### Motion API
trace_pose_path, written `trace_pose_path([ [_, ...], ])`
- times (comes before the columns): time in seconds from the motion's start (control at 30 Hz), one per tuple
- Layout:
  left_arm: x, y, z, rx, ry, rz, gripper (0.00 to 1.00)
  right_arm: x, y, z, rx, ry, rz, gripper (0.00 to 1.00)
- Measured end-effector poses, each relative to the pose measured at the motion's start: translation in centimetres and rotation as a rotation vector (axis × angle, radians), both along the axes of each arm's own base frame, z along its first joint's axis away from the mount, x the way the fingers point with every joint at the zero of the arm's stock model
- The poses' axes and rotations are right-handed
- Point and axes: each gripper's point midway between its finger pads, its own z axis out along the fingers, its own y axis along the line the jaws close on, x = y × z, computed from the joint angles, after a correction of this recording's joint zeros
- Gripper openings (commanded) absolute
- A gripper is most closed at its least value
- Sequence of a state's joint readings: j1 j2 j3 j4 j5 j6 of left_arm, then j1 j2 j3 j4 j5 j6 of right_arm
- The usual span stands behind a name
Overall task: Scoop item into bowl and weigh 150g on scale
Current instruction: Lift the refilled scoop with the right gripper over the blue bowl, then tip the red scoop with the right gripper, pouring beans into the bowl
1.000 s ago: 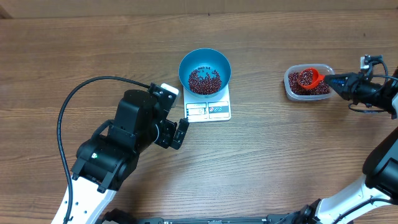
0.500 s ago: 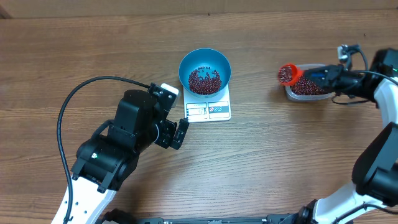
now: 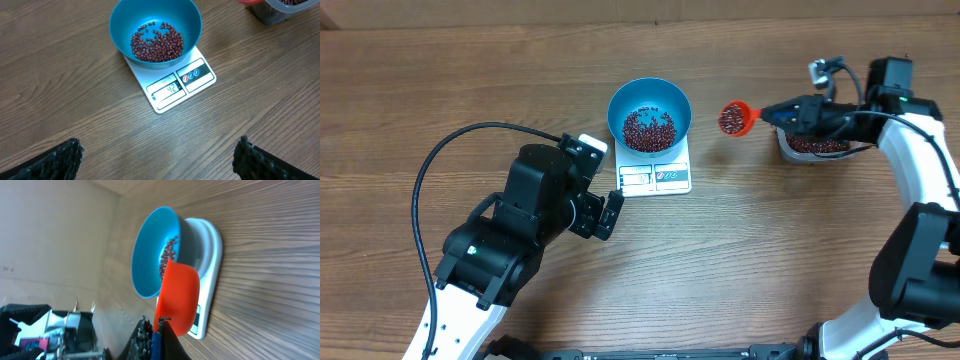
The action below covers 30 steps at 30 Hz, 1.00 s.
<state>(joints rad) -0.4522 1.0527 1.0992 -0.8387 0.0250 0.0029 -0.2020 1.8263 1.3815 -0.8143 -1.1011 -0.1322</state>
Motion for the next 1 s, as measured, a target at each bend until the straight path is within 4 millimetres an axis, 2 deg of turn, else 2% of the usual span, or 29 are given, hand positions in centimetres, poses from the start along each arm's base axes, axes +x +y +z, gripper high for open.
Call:
trace_pose_path([
  [0.23,0.0,0.0,0.0,0.0,0.0,0.0,0.99,0.2,3.5,0.5,0.01,-0.019,0.063,0.04],
  [0.5,0.0,0.0,0.0,0.0,0.0,0.0,1.0,0.4,6.3,0.9,0.015,-0.044,0.109,0.04],
  [0.8,0.0,0.0,0.0,0.0,0.0,0.0,1.0,0.7,10.1,1.1,-0.029,-0.12,0.166,0.04],
  [1.0,0.0,0.0,0.0,0.0,0.0,0.0,1.0,0.7,12.5,0.4,-0.102,-0.169,0.193,0.04],
])
